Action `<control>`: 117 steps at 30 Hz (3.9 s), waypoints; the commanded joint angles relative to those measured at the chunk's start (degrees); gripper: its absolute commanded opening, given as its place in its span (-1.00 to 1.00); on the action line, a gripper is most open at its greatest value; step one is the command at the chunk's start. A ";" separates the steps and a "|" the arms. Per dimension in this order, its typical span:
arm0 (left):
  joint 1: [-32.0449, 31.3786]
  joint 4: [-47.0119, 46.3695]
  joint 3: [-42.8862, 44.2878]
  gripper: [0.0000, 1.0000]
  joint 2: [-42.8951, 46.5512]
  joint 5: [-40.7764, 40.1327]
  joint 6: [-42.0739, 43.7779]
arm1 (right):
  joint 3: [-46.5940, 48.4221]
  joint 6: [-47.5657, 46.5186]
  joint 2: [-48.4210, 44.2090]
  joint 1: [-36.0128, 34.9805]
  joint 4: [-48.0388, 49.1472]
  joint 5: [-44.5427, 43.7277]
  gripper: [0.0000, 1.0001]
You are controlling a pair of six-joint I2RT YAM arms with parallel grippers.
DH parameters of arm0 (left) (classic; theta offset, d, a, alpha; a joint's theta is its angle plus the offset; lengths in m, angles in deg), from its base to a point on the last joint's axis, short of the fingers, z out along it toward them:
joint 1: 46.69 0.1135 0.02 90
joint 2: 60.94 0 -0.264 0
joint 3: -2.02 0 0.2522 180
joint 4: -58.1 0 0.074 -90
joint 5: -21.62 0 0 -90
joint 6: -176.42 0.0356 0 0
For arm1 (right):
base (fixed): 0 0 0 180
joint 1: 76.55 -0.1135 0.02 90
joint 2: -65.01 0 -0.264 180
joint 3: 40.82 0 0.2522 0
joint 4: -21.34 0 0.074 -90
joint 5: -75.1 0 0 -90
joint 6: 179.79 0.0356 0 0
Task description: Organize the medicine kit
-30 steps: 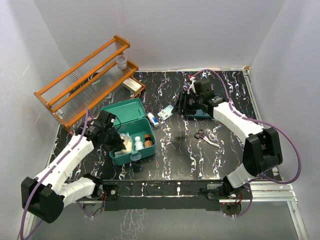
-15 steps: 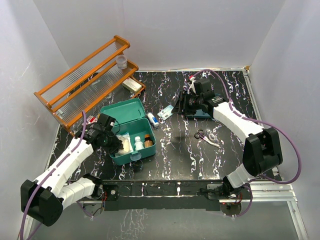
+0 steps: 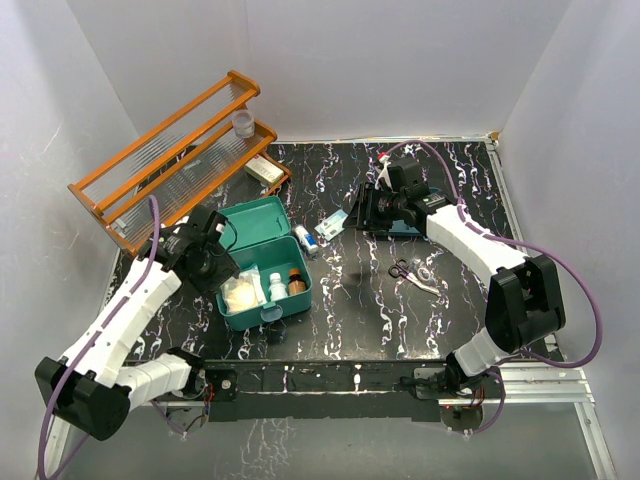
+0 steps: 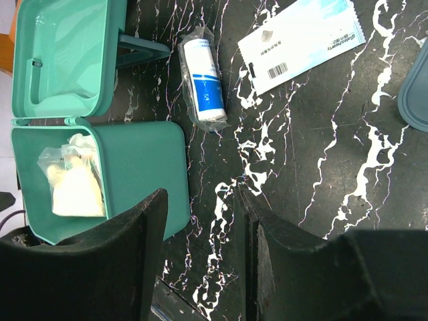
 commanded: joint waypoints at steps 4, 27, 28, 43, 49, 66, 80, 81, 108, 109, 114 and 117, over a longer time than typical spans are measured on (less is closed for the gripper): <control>0.26 -2.18 2.31 -0.07 -3.09 2.72 6.63 | 0.68 -0.30 -1.76 -0.10 3.13 -0.06 -0.15; 0.26 -7.84 -6.41 0.13 -14.93 -3.19 3.89 | 0.23 -1.26 -2.55 -0.13 3.17 -1.82 -0.14; 0.26 -7.79 -6.62 0.12 -14.97 -3.70 3.82 | 0.30 -1.39 -2.47 -0.11 3.21 -1.90 -0.14; 0.26 0.93 2.31 0.22 -9.89 -6.53 2.62 | 0.46 -1.30 -1.29 -0.15 3.90 -3.10 -0.10; 0.26 -3.00 7.27 0.24 -3.40 -10.39 6.12 | 0.85 0.81 0.04 -0.25 6.59 -3.51 -0.09; 0.26 -45.40 8.26 0.48 8.33 -4.04 36.93 | 3.54 0.59 3.96 -5.63 5.69 -13.44 0.17; 0.26 -47.89 6.97 0.66 3.01 -2.79 37.46 | 18.44 -6.16 22.82 -15.92 1.75 -21.15 0.08; 0.21 -47.74 7.00 0.69 2.46 -2.65 37.50 | 19.61 -6.37 24.08 -16.26 0.82 -21.43 0.07; 0.43 -48.51 6.73 0.97 -6.42 11.27 28.69 | 15.95 -6.46 26.81 -15.80 5.81 -19.21 -0.66; 0.43 -49.06 6.94 0.97 -7.10 12.51 28.16 | 15.34 -6.26 25.17 -15.35 6.62 -18.75 -0.66; 0.43 -53.75 6.78 0.93 -9.27 18.26 24.75 | 12.13 -3.02 15.93 -10.85 11.25 -13.05 -0.66; 0.43 -58.00 6.40 0.89 -10.25 21.02 22.02 | 9.49 -0.41 10.47 -7.95 15.65 -7.57 -0.64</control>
